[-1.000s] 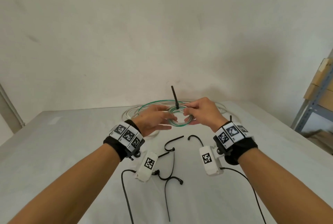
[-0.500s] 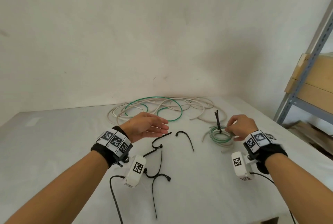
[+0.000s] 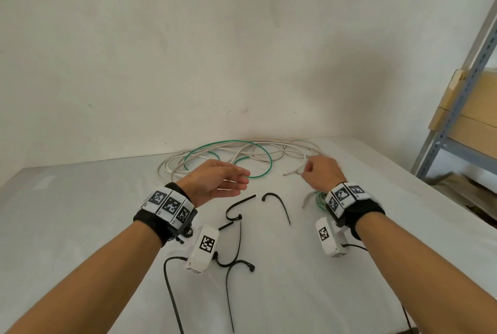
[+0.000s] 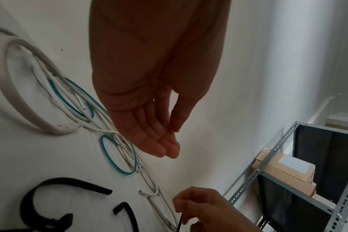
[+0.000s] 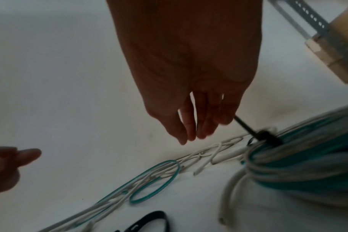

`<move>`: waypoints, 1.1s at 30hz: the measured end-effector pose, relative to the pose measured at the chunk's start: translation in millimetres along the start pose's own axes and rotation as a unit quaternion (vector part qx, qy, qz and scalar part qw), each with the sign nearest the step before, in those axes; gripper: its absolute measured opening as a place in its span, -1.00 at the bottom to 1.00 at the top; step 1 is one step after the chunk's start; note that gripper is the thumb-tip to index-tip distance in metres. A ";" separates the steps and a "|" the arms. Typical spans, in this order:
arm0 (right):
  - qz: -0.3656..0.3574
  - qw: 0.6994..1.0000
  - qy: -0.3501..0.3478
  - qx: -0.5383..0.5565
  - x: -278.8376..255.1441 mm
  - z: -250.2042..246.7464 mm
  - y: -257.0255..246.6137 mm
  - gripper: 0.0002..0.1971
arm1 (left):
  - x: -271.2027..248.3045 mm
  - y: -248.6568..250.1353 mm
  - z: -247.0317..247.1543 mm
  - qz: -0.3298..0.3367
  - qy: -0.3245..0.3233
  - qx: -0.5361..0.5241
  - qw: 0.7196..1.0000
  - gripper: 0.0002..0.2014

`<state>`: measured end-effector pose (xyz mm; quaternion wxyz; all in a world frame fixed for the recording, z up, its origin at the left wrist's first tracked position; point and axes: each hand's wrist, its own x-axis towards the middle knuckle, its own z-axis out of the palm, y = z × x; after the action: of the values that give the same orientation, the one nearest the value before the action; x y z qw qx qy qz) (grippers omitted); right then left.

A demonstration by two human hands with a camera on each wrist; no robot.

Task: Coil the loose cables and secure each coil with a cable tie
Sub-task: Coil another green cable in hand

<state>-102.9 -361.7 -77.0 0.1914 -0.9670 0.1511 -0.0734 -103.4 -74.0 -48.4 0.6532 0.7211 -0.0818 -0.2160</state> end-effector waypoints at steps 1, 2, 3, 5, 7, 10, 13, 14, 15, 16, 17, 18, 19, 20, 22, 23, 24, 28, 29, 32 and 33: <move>-0.018 0.999 -0.029 0.012 5.4 4.4 -8.0 -0.82 | 2.0 0.6 -1.8 0.002 0.005 -0.001 1.000 -0.76; -0.027 0.998 -0.062 0.015 10.2 9.6 -15.1 -0.78 | 3.9 1.2 -3.8 0.003 0.012 -0.001 1.000 -0.77; -0.029 0.995 -0.091 0.016 15.5 15.3 -21.2 -0.72 | 6.0 1.8 -6.3 0.004 0.019 0.001 1.000 -0.77; -0.022 0.990 -0.135 0.032 27.6 27.7 -31.8 -0.63 | 11.8 2.1 -11.9 0.005 0.035 0.010 0.999 -0.77; -0.037 0.986 -0.155 0.047 40.4 40.6 -42.4 -0.57 | 18.4 1.9 -17.3 0.006 0.052 0.020 0.998 -0.78; -0.098 0.979 -0.176 -0.018 57.8 59.4 -59.9 -0.47 | 28.2 0.9 -25.5 0.003 0.067 0.030 0.997 -0.79; -0.135 0.972 -0.172 -0.091 67.4 72.1 -75.1 -0.67 | 36.6 -0.3 -33.8 0.004 0.072 0.054 0.996 -0.79; -0.144 0.969 -0.170 -0.104 68.7 73.8 -79.0 -0.75 | 39.1 -0.5 -36.3 0.006 0.075 0.067 0.995 -0.79; -0.153 0.967 -0.175 -0.106 68.7 72.6 -83.0 -0.80 | 41.7 -0.7 -38.7 0.010 0.081 0.081 0.993 -0.80; -0.164 0.965 -0.178 -0.097 67.0 69.4 -86.8 -0.85 | 43.7 -0.8 -40.5 0.013 0.086 0.094 0.992 -0.81; -0.176 0.966 -0.173 -0.076 64.3 64.8 -90.1 -0.90 | 45.8 -1.0 -41.6 0.015 0.093 0.104 0.990 -0.82; -0.189 0.968 -0.160 -0.043 60.6 58.4 -93.9 -0.95 | 48.1 -0.7 -41.6 0.017 0.101 0.108 0.989 -0.83; -0.199 0.970 -0.142 -0.005 54.6 51.1 -98.5 -0.96 | 50.1 -0.6 -41.0 0.017 0.111 0.107 0.988 -0.82; -0.209 0.969 -0.125 0.037 48.2 44.6 -102.9 -0.95 | 52.7 0.1 -39.7 0.014 0.122 0.099 0.987 -0.78; -0.237 0.961 -0.107 0.097 29.2 32.7 -112.9 -0.95 | 58.2 2.5 -37.2 -0.006 0.136 0.072 0.988 -0.67; -0.258 0.954 -0.104 0.112 18.4 27.1 -117.8 -0.93 | 59.7 6.2 -34.9 -0.015 0.131 0.042 0.990 -0.65; -0.276 0.948 -0.102 0.123 8.5 23.5 -122.1 -0.92 | 59.9 10.7 -32.6 -0.016 0.126 -0.011 0.992 -0.69; -0.280 0.947 -0.092 0.128 -13.4 17.0 -131.0 -0.82 | 53.7 33.0 -38.6 0.012 0.129 -0.305 0.944 -0.67; -0.262 0.951 -0.094 0.137 -15.2 18.4 -130.0 -0.76 | 49.0 38.3 -41.8 0.018 0.120 -0.353 0.928 -0.66; -0.166 0.922 -0.126 0.327 -18.8 20.8 -128.5 -0.68 | 26.3 53.9 -46.0 0.037 0.070 -0.388 0.918 -0.64; -0.133 0.892 -0.124 0.415 -20.7 20.0 -130.2 -0.74 | 17.6 56.7 -44.8 0.041 0.057 -0.370 0.926 -0.62</move>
<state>-84.1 -233.4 -46.0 0.5807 -0.8120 -0.0483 -0.0333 -59.6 -48.0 5.9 0.8853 0.4356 0.0120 -0.1620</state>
